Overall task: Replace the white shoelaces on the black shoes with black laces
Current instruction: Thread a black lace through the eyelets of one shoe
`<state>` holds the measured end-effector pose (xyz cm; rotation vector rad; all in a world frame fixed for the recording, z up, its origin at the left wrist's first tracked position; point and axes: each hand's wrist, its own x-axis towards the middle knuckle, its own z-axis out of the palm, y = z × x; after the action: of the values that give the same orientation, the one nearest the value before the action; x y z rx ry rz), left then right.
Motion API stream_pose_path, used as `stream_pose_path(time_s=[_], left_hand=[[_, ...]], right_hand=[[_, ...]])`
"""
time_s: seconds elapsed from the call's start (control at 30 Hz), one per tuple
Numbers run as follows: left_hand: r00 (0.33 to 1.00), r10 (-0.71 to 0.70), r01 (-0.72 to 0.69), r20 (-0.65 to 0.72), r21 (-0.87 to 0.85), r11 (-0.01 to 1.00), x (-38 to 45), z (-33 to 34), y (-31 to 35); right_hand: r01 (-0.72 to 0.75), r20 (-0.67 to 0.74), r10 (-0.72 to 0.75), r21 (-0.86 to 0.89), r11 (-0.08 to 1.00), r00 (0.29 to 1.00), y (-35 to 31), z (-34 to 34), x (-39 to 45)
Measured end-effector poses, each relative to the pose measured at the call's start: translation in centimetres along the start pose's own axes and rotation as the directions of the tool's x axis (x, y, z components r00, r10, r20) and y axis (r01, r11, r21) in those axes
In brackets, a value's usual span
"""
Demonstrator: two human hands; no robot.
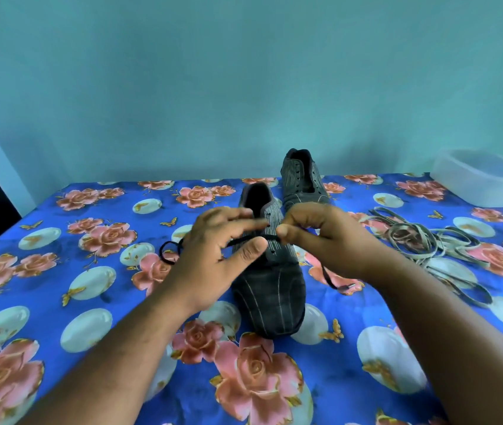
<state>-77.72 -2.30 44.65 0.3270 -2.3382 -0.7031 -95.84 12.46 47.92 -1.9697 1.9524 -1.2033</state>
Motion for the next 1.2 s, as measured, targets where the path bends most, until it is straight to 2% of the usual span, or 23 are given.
stream_pose_path(time_s=[0.1,0.23,0.33,0.47,0.63,0.73,0.8,0.9,0.97,1.03,1.13,1.2], left_hand=[[0.999,-0.012,0.011,-0.036,-0.046,0.999,-0.1,0.6,0.7],[0.991,0.062,-0.076,-0.118,-0.116,0.99,0.3,-0.1,1.2],[0.996,0.042,-0.057,-0.08,-0.193,0.979,0.1,-0.5,1.1],[1.0,0.012,-0.012,-0.002,-0.179,0.984,-0.2,0.5,1.7],[0.999,-0.01,0.0,-0.038,-0.261,0.965,0.0,0.1,2.1],[0.993,-0.083,0.044,-0.083,-0.396,0.917,0.1,-1.0,1.9],[0.971,-0.152,0.041,-0.185,-0.497,0.867,0.2,-1.8,1.8],[0.875,-0.322,0.04,-0.361,-0.609,0.792,0.6,-3.0,1.6],[0.818,-0.425,0.068,-0.389,-0.668,0.741,0.6,-3.7,1.2],[0.84,-0.419,0.152,-0.345,-0.591,0.792,0.6,-3.9,0.5],[0.932,-0.342,0.319,-0.117,-0.18,0.931,0.2,-2.9,-0.9],[0.959,-0.275,0.279,-0.07,0.059,0.959,-0.1,-2.1,-1.7]], right_hand=[[0.071,-0.01,-0.071,0.047,0.996,0.997,-0.4,0.2,0.2],[-0.009,-0.032,0.013,0.111,0.994,0.999,0.2,-0.2,0.2],[-0.018,-0.038,0.024,0.147,0.989,0.999,-0.1,-0.3,0.2],[0.041,-0.037,-0.035,0.151,0.988,0.999,-1.3,0.7,0.2],[0.061,-0.075,-0.053,0.102,0.993,0.996,-1.3,1.1,0.5],[0.028,-0.076,-0.02,0.096,0.995,0.997,-0.5,0.1,0.5],[-0.013,-0.093,0.022,0.096,0.995,0.995,0.3,-0.8,0.4],[-0.074,-0.143,0.085,0.079,0.994,0.986,1.8,-2.1,0.2],[-0.117,-0.198,0.126,0.055,0.992,0.972,2.5,-2.6,0.1],[-0.189,-0.238,0.201,0.073,0.979,0.95,2.7,-2.7,0.0],[-0.241,-0.229,0.266,0.13,0.962,0.937,1.3,-2.3,-0.1],[-0.224,-0.173,0.247,0.138,0.965,0.954,0.1,-1.7,-0.2]])
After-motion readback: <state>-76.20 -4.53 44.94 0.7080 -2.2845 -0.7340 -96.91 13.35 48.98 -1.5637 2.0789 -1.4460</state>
